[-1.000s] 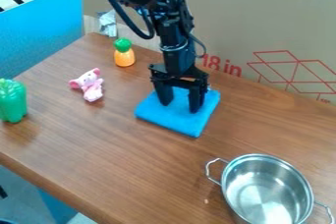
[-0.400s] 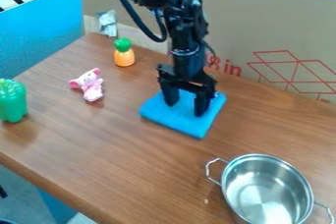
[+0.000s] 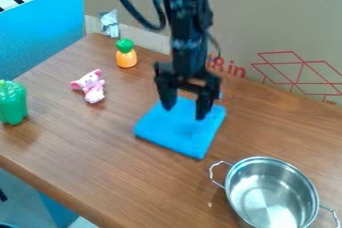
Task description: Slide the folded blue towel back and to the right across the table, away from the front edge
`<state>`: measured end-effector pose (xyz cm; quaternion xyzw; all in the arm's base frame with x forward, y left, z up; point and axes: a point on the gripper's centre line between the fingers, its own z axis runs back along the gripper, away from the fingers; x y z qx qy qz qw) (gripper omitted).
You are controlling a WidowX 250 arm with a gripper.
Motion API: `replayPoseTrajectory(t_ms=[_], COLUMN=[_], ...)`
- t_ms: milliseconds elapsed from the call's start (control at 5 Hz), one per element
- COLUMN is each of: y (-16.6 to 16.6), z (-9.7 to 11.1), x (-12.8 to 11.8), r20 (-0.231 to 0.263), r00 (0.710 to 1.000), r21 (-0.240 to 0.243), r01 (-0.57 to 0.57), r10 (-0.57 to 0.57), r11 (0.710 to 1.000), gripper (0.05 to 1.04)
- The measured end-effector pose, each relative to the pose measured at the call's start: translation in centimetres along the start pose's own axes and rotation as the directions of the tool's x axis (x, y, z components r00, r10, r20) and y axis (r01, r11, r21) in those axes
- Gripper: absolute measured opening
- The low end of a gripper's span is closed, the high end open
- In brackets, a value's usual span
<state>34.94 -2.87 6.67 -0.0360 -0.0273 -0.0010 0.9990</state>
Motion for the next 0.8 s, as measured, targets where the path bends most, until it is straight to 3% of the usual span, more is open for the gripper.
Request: replayPoseTrajectory(t_ms=[200,400,600,800], y=[0.0,0.2,-0.3,0.0], z=[4.1,5.3,5.7,5.5], x=[-1.3,-3.7,-7.4,-9.3], r20=[0.036,-0.034,-0.119,-0.150], r00=[0.999,0.999,0.993,0.988], r21=[0.036,0.128,0.177,0.177], r01=[-0.022,-0.008,0.027,0.056], r10=[0.021,0.013,-0.006,-0.029], r11=[0.999,0.992,0.984,0.983], gripper=[1.001,1.001,1.001,1.001])
